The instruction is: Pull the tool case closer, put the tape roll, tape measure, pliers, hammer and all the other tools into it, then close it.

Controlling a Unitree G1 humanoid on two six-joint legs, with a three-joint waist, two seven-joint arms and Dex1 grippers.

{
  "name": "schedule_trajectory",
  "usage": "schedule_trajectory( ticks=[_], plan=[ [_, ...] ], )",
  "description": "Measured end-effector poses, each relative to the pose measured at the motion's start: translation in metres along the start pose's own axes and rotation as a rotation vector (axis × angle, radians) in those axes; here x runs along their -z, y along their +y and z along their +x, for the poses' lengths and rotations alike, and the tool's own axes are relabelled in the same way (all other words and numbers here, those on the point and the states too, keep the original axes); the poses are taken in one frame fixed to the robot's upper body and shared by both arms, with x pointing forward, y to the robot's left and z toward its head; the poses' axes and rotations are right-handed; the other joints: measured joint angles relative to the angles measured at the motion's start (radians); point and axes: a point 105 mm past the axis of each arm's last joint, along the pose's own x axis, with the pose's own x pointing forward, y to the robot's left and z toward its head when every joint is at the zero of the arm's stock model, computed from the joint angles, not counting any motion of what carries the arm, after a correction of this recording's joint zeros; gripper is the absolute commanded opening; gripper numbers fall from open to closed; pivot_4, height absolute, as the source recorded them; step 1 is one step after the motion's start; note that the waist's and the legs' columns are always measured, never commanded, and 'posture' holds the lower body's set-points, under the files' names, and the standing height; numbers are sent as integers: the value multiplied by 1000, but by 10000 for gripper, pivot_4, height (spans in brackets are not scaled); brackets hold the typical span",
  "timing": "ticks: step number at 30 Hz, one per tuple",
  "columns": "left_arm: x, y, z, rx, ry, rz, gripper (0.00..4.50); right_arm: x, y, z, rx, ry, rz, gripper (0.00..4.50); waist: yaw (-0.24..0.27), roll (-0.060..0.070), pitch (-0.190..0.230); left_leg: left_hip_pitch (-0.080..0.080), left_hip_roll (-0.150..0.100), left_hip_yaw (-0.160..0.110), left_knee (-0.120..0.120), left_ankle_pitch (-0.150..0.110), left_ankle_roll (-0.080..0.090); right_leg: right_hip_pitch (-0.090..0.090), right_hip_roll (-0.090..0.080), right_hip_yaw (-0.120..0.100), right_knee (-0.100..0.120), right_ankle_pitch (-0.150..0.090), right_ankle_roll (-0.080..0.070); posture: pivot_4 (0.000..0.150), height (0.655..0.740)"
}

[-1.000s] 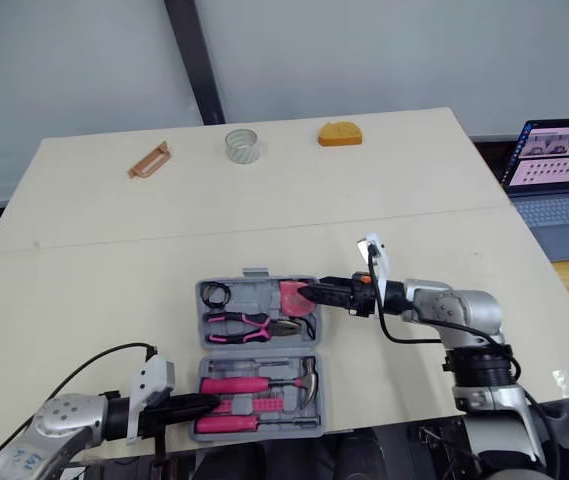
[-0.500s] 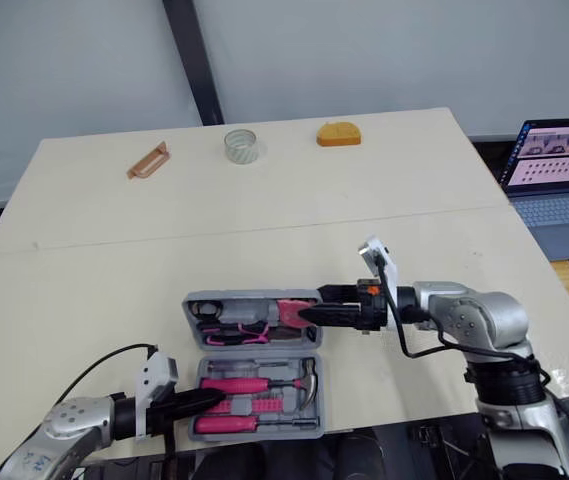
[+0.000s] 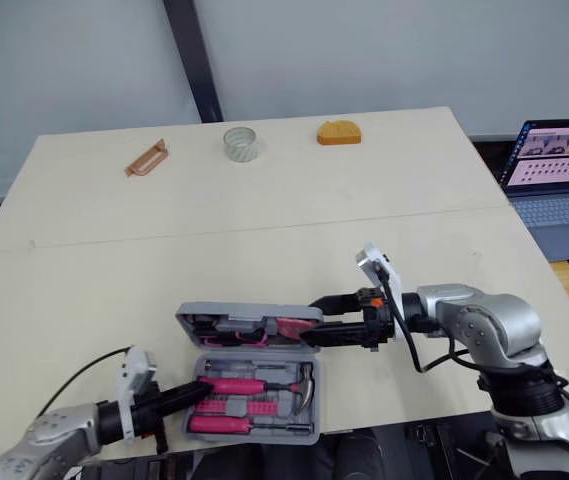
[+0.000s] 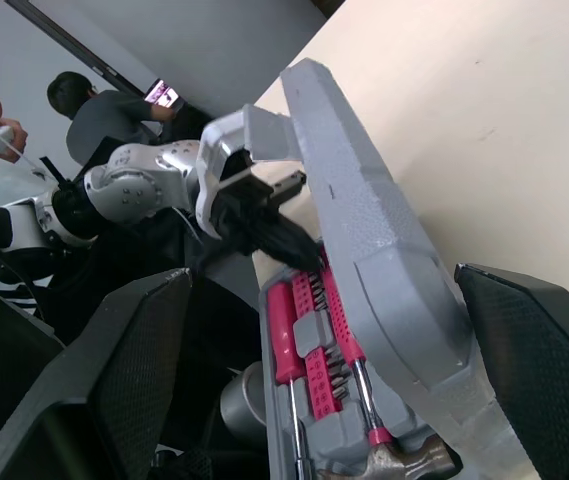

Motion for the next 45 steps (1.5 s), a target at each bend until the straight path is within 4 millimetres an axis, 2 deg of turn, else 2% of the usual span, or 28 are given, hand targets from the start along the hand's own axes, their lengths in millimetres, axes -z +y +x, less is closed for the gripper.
schedule_trajectory(
  ticks=[3, 9, 14, 21, 24, 27, 32, 34, 35, 39, 43, 45],
  plan=[
    [-9, 7, -11, -34, -11, -6, 0, 5, 4, 2, -18, 25, 1, 44542, 1, -2, 1, 0, 0, 0, 0, 0, 0, 0, 0, 0, 0, 0, 0, 1500, 7400],
    [-30, 16, -19, -57, -39, 16, 0, 13, 14, 8, -74, 57, 5, 44542, 5, -3, 2, -1, 0, 0, 3, 0, 0, 0, 0, 0, 0, 1, -1, 1500, 7400],
    [-37, 24, -25, -77, -48, 27, 0, 23, 21, 10, -94, 99, 8, 44542, 5, -4, 3, -1, 0, 0, 3, 0, 0, 0, 0, 0, 0, 1, -1, 1500, 7400],
    [-45, 29, -24, -76, -66, 51, 0, 27, 22, 6, -95, 101, 22, 44542, 5, -7, 4, -2, 0, 0, 6, -1, 0, 0, 0, 0, 0, 1, -2, 1500, 7400],
    [-50, 35, -23, -88, -80, 63, 0, 26, 20, -4, -60, 76, 26, 44542, 6, -8, 5, -3, 0, 0, 6, -1, 0, 0, 0, 0, 0, 2, -2, 1500, 7400],
    [-55, 43, -24, -132, -85, 103, 8105, 18, 7, -23, 45, 11, 19, 45000, 16, -10, 6, -3, 0, 0, 7, -1, 0, 0, 0, 0, 0, 2, -2, 1500, 7400],
    [-67, 67, -40, -245, -100, 173, 32843, 11, -27, -73, 308, -113, 22, 45000, 26, -11, 7, -5, 0, 0, 7, -1, 1, -1, 0, 0, 0, 2, -2, 1500, 7400],
    [-75, 80, -56, -304, -105, 197, 43265, 10, -36, -102, 418, -156, 30, 45000, 31, -12, 8, -6, 0, 0, 8, -1, 1, -1, 0, 0, 0, 3, -2, 1500, 7400],
    [-78, 86, -64, -329, -103, 206, 44784, 12, -40, -116, 481, -158, 18, 45000, 33, -12, 8, -6, 0, 0, 8, -1, 1, -1, 0, 0, -1, 3, -2, 1500, 7400],
    [-90, 101, -83, -397, -100, 248, 44784, 26, -50, -153, 650, -140, -23, 45000, 31, -13, 8, -5, 0, 2, 7, -2, 2, -2, 0, 0, -1, 3, -2, 1500, 7400],
    [-100, 114, -102, -461, -82, 289, 44784, 53, -54, -180, 761, -40, -50, 45000, 25, -12, 9, -5, 0, 3, 6, -2, 2, -2, 0, 0, -2, 3, -2, 1500, 7400],
    [-100, 119, -109, -479, -85, 290, 44784, 61, -56, -187, 787, -16, -56, 45000, 24, -12, 9, -3, 0, 4, 5, -2, 2, -2, 0, 0, -2, 3, -1, 1500, 7400]
  ],
)
